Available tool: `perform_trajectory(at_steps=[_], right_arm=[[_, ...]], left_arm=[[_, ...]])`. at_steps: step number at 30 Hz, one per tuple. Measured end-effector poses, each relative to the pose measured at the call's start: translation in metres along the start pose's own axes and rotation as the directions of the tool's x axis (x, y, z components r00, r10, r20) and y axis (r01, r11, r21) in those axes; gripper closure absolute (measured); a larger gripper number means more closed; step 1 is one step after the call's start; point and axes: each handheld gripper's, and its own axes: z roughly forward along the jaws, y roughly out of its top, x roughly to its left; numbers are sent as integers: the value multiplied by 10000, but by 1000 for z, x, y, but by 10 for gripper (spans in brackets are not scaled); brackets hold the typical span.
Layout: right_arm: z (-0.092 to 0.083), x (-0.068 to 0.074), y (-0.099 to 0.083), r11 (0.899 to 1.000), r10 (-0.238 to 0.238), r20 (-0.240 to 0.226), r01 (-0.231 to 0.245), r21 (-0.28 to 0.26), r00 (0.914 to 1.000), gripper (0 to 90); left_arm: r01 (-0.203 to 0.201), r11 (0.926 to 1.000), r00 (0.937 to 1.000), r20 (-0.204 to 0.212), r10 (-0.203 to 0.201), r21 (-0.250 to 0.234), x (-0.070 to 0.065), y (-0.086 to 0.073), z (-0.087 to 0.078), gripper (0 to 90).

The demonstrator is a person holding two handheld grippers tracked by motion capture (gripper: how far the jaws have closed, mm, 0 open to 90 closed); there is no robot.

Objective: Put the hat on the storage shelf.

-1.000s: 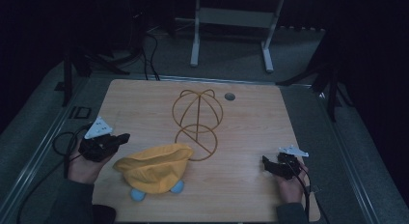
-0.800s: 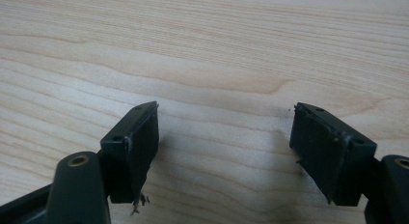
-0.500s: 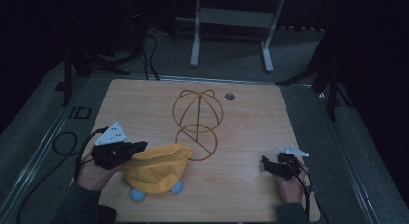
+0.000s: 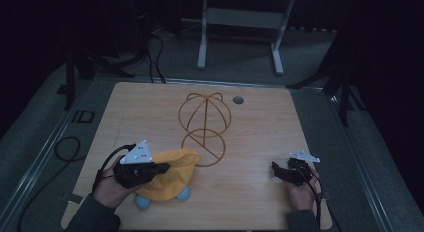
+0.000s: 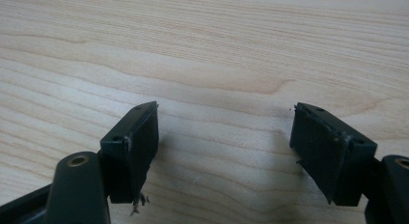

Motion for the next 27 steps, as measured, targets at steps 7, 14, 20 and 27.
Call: perform_trajectory(at_steps=[7,14,20,27], right_arm=[[0,0,0,10000,-2,4,2,-1,10000,254],[0,0,0,10000,-1,4,1,-1,10000,254],[0,0,0,10000,1,3,-1,-1,10000,254],[0,0,0,10000,-2,3,2,0,10000,254]], left_arm=[[-323,9942,9995,-29,328,1022,-7,-19,23,900],[-5,9888,9988,-482,78,1494,5,-34,31,900],[28,9835,9912,-1305,213,1811,22,-37,33,900],[653,9819,9767,-2129,-264,1780,49,-38,37,900]])
